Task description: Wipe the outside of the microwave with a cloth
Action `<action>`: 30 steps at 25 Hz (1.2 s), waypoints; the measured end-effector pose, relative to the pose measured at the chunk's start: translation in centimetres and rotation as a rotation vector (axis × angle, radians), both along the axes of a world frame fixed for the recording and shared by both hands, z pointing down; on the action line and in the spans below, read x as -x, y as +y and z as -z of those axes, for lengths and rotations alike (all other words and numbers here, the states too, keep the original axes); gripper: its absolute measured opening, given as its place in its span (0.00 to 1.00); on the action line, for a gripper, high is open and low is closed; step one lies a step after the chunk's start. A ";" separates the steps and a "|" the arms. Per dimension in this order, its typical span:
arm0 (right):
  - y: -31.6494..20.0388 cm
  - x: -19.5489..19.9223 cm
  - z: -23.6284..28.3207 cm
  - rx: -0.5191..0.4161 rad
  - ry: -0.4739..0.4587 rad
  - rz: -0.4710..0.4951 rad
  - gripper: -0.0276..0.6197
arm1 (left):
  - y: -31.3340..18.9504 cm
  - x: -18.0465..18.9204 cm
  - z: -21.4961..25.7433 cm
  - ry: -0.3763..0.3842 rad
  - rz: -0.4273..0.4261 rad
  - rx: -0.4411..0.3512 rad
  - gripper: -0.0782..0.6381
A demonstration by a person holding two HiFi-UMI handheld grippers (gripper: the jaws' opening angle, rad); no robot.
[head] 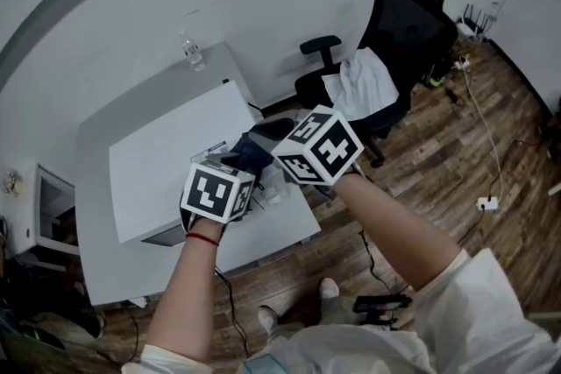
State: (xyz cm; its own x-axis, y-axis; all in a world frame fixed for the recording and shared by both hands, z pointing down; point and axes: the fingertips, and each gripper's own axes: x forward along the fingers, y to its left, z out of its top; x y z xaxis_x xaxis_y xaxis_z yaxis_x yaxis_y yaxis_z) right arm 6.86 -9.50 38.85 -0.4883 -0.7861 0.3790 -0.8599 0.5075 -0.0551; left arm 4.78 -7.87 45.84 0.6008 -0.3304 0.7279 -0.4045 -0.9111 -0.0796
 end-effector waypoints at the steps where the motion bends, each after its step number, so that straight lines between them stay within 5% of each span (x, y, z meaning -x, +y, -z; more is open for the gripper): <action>1: 0.0 -0.1 0.0 0.002 -0.002 -0.003 0.09 | 0.1 -0.2 0.0 -0.011 -0.010 -0.008 0.20; 12: -0.2 1.0 0.2 0.000 -0.018 -0.018 0.09 | -0.2 1.3 -0.2 -0.026 0.030 -0.013 0.20; 30: -0.6 6.1 0.3 0.002 -0.040 -0.003 0.09 | -2.2 9.8 -0.7 -0.001 0.150 -0.007 0.20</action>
